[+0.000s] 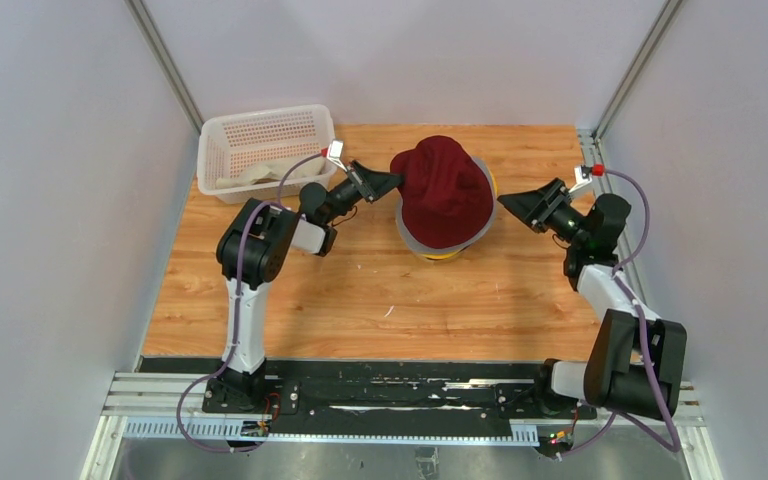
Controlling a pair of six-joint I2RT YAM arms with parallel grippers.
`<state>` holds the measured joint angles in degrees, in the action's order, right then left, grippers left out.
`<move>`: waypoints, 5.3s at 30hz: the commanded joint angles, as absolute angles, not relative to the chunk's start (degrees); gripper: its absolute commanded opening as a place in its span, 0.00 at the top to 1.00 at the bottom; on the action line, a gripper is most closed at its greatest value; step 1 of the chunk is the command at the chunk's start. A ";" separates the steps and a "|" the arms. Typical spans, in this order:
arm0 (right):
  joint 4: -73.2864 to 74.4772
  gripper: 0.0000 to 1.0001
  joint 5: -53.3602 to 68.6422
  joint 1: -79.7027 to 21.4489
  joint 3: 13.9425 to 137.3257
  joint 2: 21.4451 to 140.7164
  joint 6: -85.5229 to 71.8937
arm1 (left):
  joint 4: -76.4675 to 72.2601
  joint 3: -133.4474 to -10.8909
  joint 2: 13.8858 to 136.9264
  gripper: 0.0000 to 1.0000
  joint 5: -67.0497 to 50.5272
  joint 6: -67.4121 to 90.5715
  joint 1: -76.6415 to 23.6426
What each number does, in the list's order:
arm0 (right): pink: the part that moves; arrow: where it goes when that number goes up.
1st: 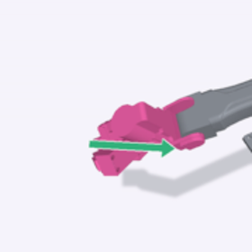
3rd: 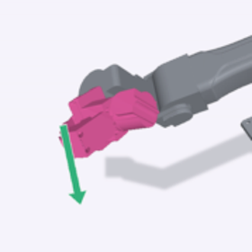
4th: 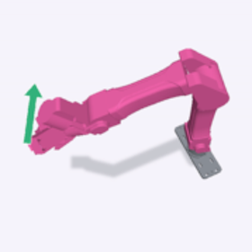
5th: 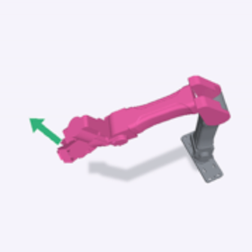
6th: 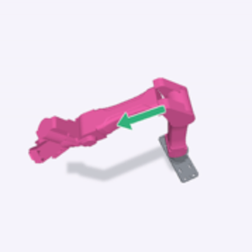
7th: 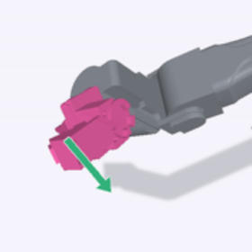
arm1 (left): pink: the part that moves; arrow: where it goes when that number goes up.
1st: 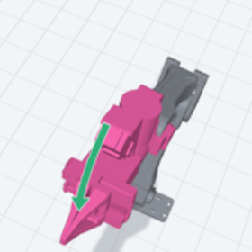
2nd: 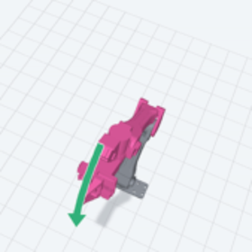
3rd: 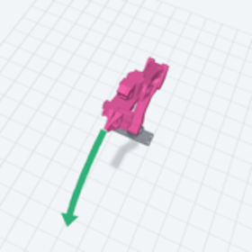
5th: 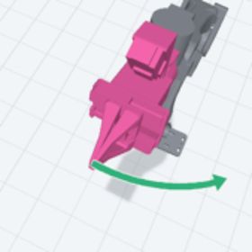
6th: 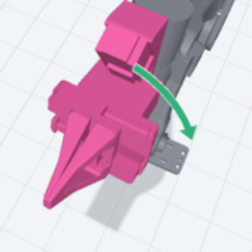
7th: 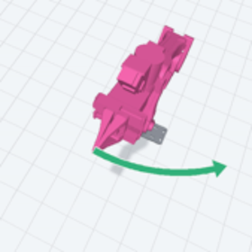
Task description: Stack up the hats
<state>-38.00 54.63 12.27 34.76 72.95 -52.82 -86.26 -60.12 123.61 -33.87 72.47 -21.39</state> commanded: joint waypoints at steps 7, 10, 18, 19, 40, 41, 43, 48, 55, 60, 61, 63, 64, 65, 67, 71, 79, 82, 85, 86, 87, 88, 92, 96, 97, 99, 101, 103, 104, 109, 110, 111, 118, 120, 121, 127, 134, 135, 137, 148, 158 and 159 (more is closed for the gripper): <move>-47.60 0.43 55.51 9.30 32.28 77.30 -56.16 | -89.12 -62.18 125.24 1.00 -34.50 73.12 -20.96; -48.43 0.43 55.37 8.91 32.00 78.33 -56.15 | -89.12 -62.53 125.31 1.00 -34.56 73.27 -20.96; -50.63 0.44 54.89 7.75 31.97 81.83 -56.34 | -89.10 -62.67 125.10 1.00 -35.02 73.52 -20.95; -51.05 0.44 54.85 7.67 31.95 82.38 -56.38 | -89.12 -62.59 125.04 1.00 -35.06 73.49 -20.98; -90.97 0.50 58.01 4.05 33.13 103.25 -78.83 | -89.11 -60.22 125.20 1.00 -35.75 72.78 -21.00; -90.97 0.51 57.96 3.66 33.01 102.88 -78.15 | -89.12 -60.13 125.09 1.00 -35.90 72.77 -21.01; -90.97 0.51 57.84 3.19 33.22 102.33 -77.67 | -89.12 -59.97 125.17 1.00 -36.09 72.64 -20.98; -90.97 0.58 57.81 3.08 33.74 101.76 -78.16 | -89.12 -59.47 125.24 1.00 -36.31 72.63 -20.98; -90.96 0.69 58.21 3.03 33.69 99.59 -78.31 | -89.12 -58.30 124.99 1.00 -36.73 72.07 -20.98; -90.92 1.00 57.95 3.27 32.90 98.00 -78.13 | -89.05 -57.93 124.92 1.00 -36.86 72.08 -20.94; -90.87 1.00 57.69 3.45 32.50 97.76 -77.93 | -89.11 -57.86 124.97 1.00 -36.92 72.07 -20.95; -90.66 1.00 56.82 4.08 31.76 97.44 -77.47 | -89.12 -57.30 124.77 1.00 -37.07 71.84 -21.00; -89.47 1.00 56.57 4.45 31.53 97.37 -76.91 | -89.12 -56.89 124.61 1.00 -37.14 71.69 -20.98; -87.33 0.99 56.27 4.79 31.26 97.23 -75.88 | -89.07 -56.49 124.51 1.00 -37.17 71.53 -20.99; -80.78 1.00 55.09 5.29 30.89 96.38 -71.75 | -89.11 -55.88 124.32 1.00 -37.18 71.37 -20.97; -60.75 1.00 50.36 5.45 30.76 91.86 -59.46 | -89.11 -54.80 124.05 1.00 -37.30 70.95 -21.05; -20.44 1.00 31.86 5.36 36.20 78.99 -38.21 | -89.07 -54.30 124.01 1.00 -37.42 71.01 -22.04; -13.99 1.00 27.71 5.28 38.27 78.09 -35.47 | -89.11 -54.58 124.25 1.00 -37.19 70.97 -22.96; -12.33 1.00 26.01 5.27 40.27 79.45 -35.09 | -89.12 -54.67 124.96 1.00 -36.90 71.06 -23.83; -12.35 1.00 25.85 5.27 40.76 80.07 -35.16 | -89.08 -54.67 125.22 1.00 -36.79 71.00 -24.01; -12.39 1.00 25.62 5.23 41.20 80.64 -35.22 | -89.10 -54.55 125.50 1.00 -36.68 71.08 -24.02; -12.39 1.00 25.52 5.19 41.92 81.17 -35.34 | -89.09 -54.39 125.64 1.00 -36.53 71.06 -24.14; -11.70 1.00 24.17 4.69 43.41 82.23 -34.93 | -89.07 -53.53 126.43 1.00 -36.04 70.75 -24.08; -10.54 1.00 22.75 4.33 44.58 84.09 -33.70 | -89.09 -52.55 127.80 1.00 -35.58 70.69 -24.09; -10.61 1.00 22.59 4.31 44.58 84.48 -33.37 | -89.12 -52.15 128.27 1.00 -35.55 70.64 -24.11; -10.90 1.00 22.46 4.31 44.83 85.38 -33.08 | -89.12 -51.29 129.01 1.00 -35.20 70.37 -24.16; -11.20 1.00 22.75 4.31 45.07 86.19 -33.01 | -89.12 -50.43 129.61 1.00 -35.03 69.83 -24.13; -11.44 1.00 22.99 4.22 45.30 86.75 -32.99 | -89.06 -49.51 129.72 1.00 -34.63 69.24 -24.11; -11.48 1.00 23.10 4.17 45.43 86.91 -33.00 | -89.04 -49.31 129.68 1.00 -34.63 69.08 -24.09; -11.53 1.00 23.03 4.04 46.10 87.33 -32.79 | -89.12 -48.91 130.08 1.00 -34.62 68.82 -24.13; -11.55 1.00 23.07 4.04 46.21 87.48 -32.73 | -89.10 -48.80 130.40 1.00 -34.50 68.86 -24.10; -11.59 1.00 23.15 4.01 46.37 87.64 -32.62 | -89.12 -48.74 130.69 1.00 -34.41 68.90 -24.12; -12.13 1.00 24.32 3.96 47.40 87.14 -32.59 | -89.08 -46.66 127.37 1.00 -33.28 68.43 -24.57; -11.96 1.00 24.66 3.91 47.92 86.81 -32.43 | -89.07 -45.78 125.98 1.00 -32.76 68.22 -25.33; -11.72 1.00 24.69 3.83 48.21 86.68 -32.40 | -89.08 -45.33 125.57 1.00 -32.43 68.20 -25.89; -10.93 1.00 24.42 2.79 50.04 86.18 -32.36 | -89.09 -43.81 124.33 1.00 -30.00 67.63 -30.05; -8.41 0.99 23.14 0.18 56.78 89.07 -30.86 | -89.12 -42.95 123.36 1.00 -27.18 67.53 -34.68; -8.14 0.99 23.15 -0.02 57.72 89.96 -30.51 | -89.12 -42.65 122.98 1.00 -26.59 67.43 -35.35; -8.13 1.00 23.31 -0.38 59.64 92.00 -30.07 | -89.06 -42.09 122.18 1.00 -24.98 67.05 -36.71; -8.61 0.99 26.52 -0.96 70.48 103.76 -28.51 | -89.05 -40.39 120.52 0.99 -19.50 66.33 -41.61; -8.59 0.89 28.52 -2.28 78.25 109.06 -28.01 | -88.92 -30.49 113.96 0.90 -13.41 61.70 -42.71; -8.65 0.84 28.11 -2.23 78.26 109.00 -27.97 | -88.87 -29.23 113.05 0.89 -12.65 60.83 -42.71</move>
<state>-8.27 32.80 -1.30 76.29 107.31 -29.93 -87.18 -34.68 115.72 -13.93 65.87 -41.71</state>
